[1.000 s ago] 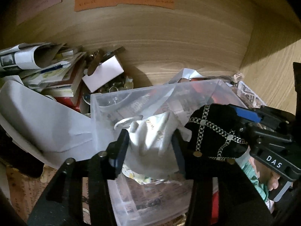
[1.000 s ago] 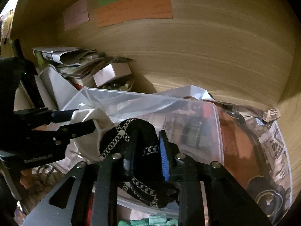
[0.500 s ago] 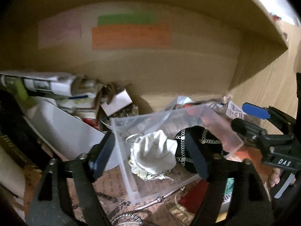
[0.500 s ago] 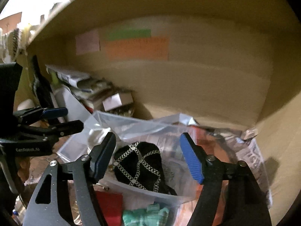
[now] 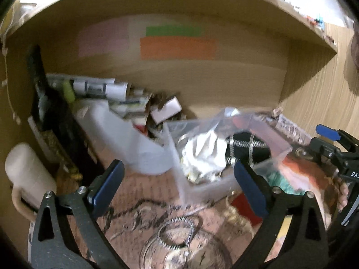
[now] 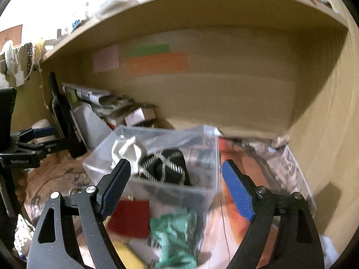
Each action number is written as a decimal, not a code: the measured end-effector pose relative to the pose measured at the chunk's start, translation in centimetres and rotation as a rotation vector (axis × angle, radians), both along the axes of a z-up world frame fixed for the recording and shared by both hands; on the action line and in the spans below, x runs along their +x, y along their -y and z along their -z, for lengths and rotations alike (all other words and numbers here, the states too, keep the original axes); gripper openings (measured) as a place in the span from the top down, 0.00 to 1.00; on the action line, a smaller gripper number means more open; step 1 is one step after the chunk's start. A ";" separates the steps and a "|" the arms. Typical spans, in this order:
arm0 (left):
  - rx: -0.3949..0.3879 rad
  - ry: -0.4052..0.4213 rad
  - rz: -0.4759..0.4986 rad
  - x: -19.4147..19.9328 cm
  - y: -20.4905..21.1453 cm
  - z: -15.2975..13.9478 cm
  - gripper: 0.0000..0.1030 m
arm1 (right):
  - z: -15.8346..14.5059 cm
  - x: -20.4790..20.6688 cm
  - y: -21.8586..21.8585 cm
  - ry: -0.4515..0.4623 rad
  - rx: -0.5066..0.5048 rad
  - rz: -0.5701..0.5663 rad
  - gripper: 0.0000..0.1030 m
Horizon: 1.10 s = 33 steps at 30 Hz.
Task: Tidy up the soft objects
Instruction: 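Grasp the green knit glove with the right tool while the left tool grasps the braided bracelet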
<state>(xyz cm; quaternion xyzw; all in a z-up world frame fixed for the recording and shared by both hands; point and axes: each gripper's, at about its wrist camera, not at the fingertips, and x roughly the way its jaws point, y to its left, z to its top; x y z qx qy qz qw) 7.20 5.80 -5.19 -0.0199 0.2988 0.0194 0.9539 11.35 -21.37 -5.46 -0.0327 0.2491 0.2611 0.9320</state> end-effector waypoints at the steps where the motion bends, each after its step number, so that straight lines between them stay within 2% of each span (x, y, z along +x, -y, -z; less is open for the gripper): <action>1: -0.002 -0.015 -0.002 -0.2 -0.2 0.4 0.03 | 0.6 0.0 0.1 -0.020 -0.001 0.001 0.21; 9: -0.012 -0.166 -0.031 -0.7 -0.9 5.5 0.03 | 4.8 -0.4 1.0 -0.156 -0.027 0.015 0.21; 17: -0.033 -0.281 -0.039 -0.4 -1.1 9.5 0.03 | 8.3 0.2 0.7 -0.275 -0.064 0.003 0.21; 19: -0.041 -0.292 -0.047 -0.4 -1.1 10.0 0.07 | 9.0 0.5 0.6 -0.308 -0.067 -0.002 0.27; 21: -0.064 -0.311 -0.038 -0.3 -1.2 10.5 0.18 | 9.6 0.9 0.6 -0.341 -0.065 -0.010 0.42; 25: -0.058 -0.317 -0.035 -0.2 -0.7 11.0 0.22 | 10.1 0.8 0.3 -0.354 -0.068 -0.024 0.52; 26: -0.056 -0.315 -0.034 -0.2 -0.7 11.0 0.25 | 10.1 0.7 0.3 -0.355 -0.068 -0.031 0.56; 28: -0.061 -0.309 -0.032 -0.3 -0.7 11.0 0.31 | 10.2 0.5 0.2 -0.347 -0.072 -0.031 0.59; 30: -0.053 -0.300 -0.037 -0.7 -0.6 11.0 0.44 | 10.2 0.5 0.1 -0.343 -0.073 -0.031 0.68; 33: -0.044 -0.289 -0.031 -1.1 -0.6 10.9 0.50 | 9.9 0.4 0.4 -0.337 -0.060 -0.023 0.74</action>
